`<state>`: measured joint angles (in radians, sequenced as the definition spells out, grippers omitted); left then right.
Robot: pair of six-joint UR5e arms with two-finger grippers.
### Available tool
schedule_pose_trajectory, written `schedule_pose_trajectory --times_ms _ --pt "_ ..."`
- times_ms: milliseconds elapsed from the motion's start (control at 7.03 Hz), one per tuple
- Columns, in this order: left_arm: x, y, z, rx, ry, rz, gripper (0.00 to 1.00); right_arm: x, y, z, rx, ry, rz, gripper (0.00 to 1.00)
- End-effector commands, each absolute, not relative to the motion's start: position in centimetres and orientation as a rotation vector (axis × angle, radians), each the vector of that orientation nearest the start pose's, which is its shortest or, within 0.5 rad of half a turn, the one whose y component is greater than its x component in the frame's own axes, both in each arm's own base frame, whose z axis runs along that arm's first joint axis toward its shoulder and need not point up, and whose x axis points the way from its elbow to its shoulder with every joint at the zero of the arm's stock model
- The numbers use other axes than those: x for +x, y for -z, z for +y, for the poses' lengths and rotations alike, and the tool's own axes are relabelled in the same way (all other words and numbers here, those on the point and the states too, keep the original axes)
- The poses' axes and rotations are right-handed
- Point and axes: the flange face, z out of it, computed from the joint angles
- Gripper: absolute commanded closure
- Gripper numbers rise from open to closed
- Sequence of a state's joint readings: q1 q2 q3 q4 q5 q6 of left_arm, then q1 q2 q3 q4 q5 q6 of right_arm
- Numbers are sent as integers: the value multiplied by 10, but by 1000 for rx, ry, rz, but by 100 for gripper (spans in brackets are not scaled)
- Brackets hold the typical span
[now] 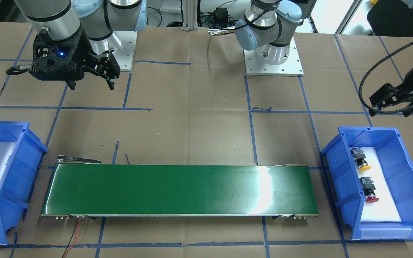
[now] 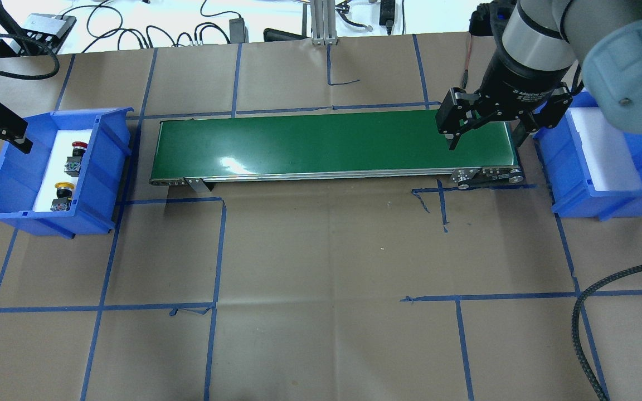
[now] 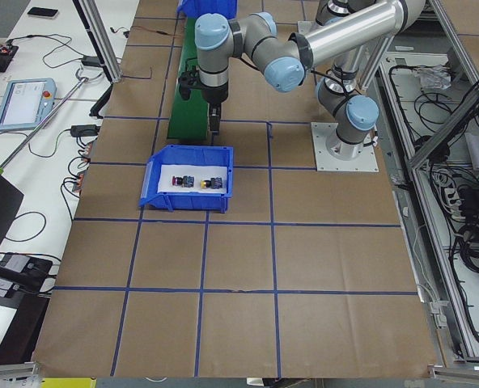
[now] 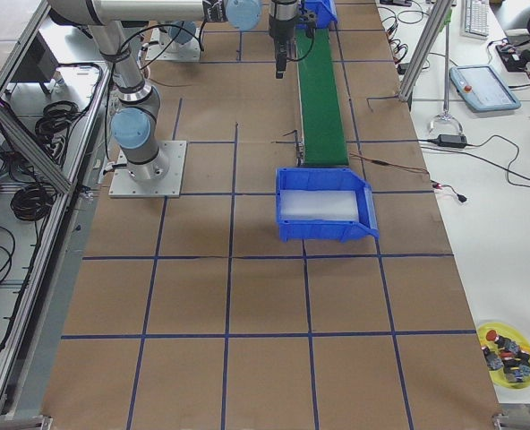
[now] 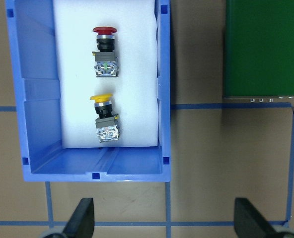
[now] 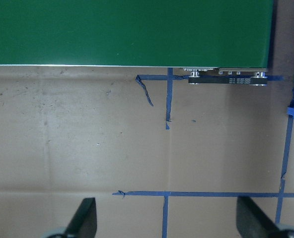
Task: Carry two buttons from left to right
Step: 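Lower the left gripper and grasp the yellow-capped button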
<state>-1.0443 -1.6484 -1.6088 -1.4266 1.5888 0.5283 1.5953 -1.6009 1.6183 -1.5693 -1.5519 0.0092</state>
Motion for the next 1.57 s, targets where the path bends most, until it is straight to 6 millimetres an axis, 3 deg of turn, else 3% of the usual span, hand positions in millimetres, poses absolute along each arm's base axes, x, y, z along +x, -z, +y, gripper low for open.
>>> schedule_pose_trajectory --times_ms 0,142,285,427,996,1281,1423 --pt "185 -404 -544 -13 57 3098 0 147 -479 -474 -24 -32 3122 0" --pt "212 -371 -556 -14 91 3096 0 147 -479 -474 -24 -32 3123 0" --pt "221 -339 -567 -22 71 3107 0 147 -479 -474 -24 -32 3122 0" --pt "221 -324 -570 -19 65 3112 0 147 -479 -474 -24 -32 3122 0" --pt "206 -271 -549 -31 67 3111 0 147 -479 -474 -24 -32 3122 0" --pt "197 -236 -532 -38 57 3113 0 147 -479 -474 -24 -32 3122 0" --pt "200 -219 -532 -43 58 3111 0 147 -479 -474 -21 -32 3122 0"
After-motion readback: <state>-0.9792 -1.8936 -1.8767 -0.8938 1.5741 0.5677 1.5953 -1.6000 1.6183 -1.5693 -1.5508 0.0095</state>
